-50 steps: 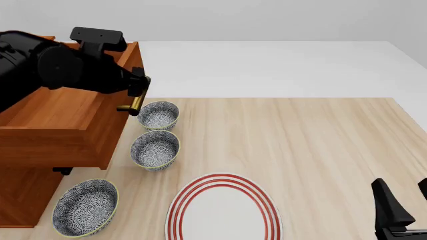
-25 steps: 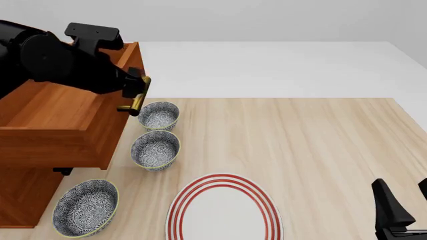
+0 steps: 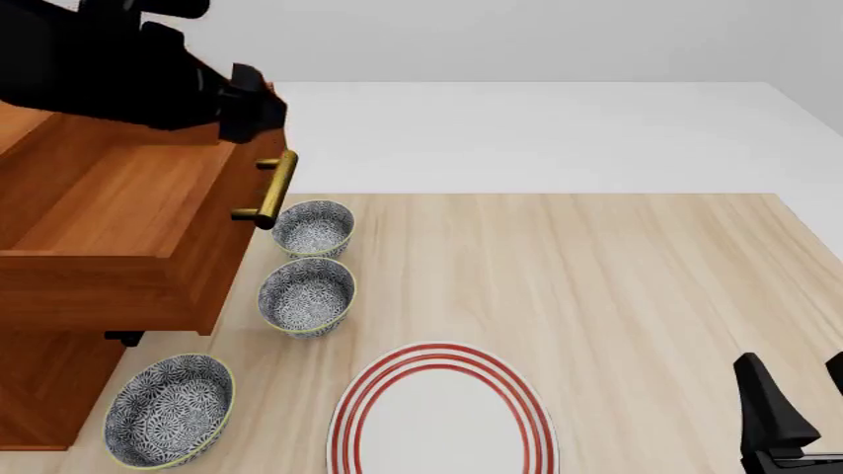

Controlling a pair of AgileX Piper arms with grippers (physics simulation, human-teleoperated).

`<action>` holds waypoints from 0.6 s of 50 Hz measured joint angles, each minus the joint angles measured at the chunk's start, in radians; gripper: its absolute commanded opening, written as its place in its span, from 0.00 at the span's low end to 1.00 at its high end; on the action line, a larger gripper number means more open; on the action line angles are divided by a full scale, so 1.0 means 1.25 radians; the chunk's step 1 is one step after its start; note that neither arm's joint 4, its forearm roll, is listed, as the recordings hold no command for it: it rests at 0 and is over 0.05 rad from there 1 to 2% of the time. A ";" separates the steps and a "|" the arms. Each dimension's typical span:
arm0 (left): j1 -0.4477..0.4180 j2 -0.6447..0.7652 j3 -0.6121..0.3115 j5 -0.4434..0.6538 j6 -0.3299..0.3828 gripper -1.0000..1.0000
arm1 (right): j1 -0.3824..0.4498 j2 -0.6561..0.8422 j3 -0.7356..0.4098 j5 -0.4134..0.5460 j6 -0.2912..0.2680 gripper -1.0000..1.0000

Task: Open the top drawer of the cabinet.

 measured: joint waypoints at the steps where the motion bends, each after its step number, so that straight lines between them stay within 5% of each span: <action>1: -0.002 -0.003 -0.004 0.002 0.002 1.00 | 0.000 0.000 0.000 0.000 0.000 1.00; 30: -0.051 -0.079 -0.010 0.022 0.039 1.00 | 0.000 0.000 0.000 0.000 0.000 1.00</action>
